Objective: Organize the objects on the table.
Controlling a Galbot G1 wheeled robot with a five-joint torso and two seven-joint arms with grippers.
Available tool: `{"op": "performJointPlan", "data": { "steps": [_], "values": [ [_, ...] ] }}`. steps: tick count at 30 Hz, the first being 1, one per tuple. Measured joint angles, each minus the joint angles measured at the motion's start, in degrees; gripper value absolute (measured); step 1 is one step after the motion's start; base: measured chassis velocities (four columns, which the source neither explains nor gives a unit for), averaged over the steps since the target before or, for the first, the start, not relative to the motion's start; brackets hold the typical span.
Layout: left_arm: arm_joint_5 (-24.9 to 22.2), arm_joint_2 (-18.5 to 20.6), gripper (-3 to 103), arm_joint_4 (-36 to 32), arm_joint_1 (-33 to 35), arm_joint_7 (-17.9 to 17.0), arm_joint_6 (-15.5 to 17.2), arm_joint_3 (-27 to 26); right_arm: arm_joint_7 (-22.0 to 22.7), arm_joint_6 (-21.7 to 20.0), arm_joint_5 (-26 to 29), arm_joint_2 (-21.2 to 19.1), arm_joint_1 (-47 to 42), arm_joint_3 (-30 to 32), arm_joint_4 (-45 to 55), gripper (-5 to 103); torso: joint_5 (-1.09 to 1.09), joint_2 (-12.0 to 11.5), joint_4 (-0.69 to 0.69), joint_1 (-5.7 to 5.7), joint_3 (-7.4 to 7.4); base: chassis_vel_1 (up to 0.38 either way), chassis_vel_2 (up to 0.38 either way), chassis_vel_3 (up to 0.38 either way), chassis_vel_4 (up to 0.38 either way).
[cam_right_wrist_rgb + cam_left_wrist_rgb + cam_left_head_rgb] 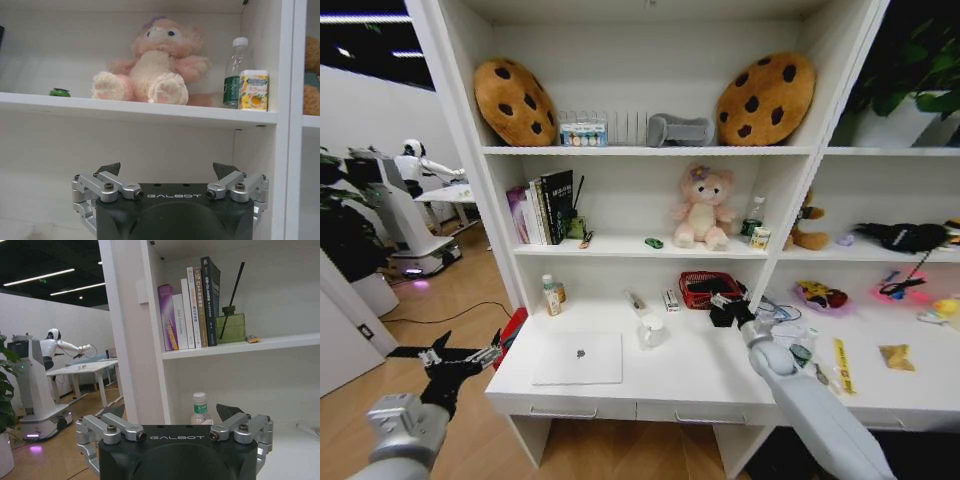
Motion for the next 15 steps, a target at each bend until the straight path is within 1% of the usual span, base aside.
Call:
{"op": "performJointPlan", "data": {
  "steps": [2,4,5,8,10,15],
  "values": [
    [0.0,0.0,100,0.0,0.0,0.0,0.0,0.0,2.7,-1.6,-0.2,0.0,-9.5,4.8,8.1,100,0.04,0.0,0.01,0.0,0.0,0.0,0.0,0.0,0.0],
    [0.0,0.0,100,0.0,0.0,0.0,0.0,0.0,3.9,-3.8,-1.1,1.4,-17.7,10.1,14.3,100,0.01,0.0,-0.01,-0.01,0.0,0.0,0.0,0.0,0.0],
    [0.0,0.0,100,0.0,0.0,0.0,0.0,0.0,3.9,-3.8,-1.1,1.4,-17.7,10.1,14.3,100,0.01,0.0,-0.01,-0.01,0.0,0.0,0.0,0.0,0.0],
    [0.0,0.0,100,0.0,0.0,0.0,0.0,0.0,3.7,-4.8,-1.8,5.2,-28.6,16.4,20.8,100,0.01,0.0,-0.01,-0.01,0.0,0.0,0.0,0.0,0.0],
    [0.0,0.0,100,0.0,0.0,0.0,0.0,0.0,2.7,-3.6,-2.4,8.0,-33.9,18.9,21.9,100,0.01,0.0,-0.02,-0.01,0.0,0.0,0.0,0.0,0.0],
    [0.0,0.0,100,0.0,0.0,0.0,0.0,0.0,1.7,-1.9,-2.8,9.8,-35.8,20.9,21.2,100,0.01,0.0,-0.01,-0.01,0.01,-0.021,-0.015,0.018,0.02]
  ]
}}
